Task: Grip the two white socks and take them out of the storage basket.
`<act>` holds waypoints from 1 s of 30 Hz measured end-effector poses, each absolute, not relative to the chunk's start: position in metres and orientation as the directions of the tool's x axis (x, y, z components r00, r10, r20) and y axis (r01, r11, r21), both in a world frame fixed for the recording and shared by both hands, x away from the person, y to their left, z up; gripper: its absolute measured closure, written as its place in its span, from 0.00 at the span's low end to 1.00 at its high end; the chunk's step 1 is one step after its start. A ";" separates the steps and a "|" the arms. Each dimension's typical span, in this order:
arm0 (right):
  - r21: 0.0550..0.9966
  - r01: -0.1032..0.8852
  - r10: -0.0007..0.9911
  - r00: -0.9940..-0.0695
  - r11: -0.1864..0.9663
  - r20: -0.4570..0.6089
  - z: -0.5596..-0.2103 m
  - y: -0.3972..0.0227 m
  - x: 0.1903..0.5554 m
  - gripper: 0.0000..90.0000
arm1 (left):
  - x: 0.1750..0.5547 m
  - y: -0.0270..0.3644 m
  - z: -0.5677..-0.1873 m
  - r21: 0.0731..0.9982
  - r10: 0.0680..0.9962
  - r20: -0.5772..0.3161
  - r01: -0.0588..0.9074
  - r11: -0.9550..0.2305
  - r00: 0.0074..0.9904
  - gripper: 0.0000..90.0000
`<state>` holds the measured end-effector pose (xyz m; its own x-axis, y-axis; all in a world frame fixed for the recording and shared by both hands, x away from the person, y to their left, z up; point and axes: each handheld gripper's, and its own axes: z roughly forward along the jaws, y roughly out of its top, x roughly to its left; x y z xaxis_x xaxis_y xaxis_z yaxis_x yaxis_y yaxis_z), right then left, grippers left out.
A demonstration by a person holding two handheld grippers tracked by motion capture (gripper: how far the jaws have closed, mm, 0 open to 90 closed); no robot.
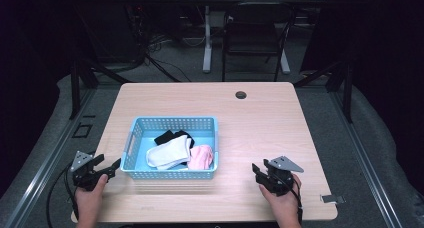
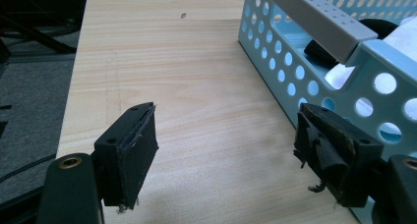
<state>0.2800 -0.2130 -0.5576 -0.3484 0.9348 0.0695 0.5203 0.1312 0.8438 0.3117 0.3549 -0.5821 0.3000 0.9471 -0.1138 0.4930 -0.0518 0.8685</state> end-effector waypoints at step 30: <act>0.841 0.519 0.931 -0.361 0.150 0.057 -0.547 -0.201 0.278 0.56 | 0.310 0.355 -0.581 0.876 0.944 -0.124 0.480 -0.039 0.304 0.26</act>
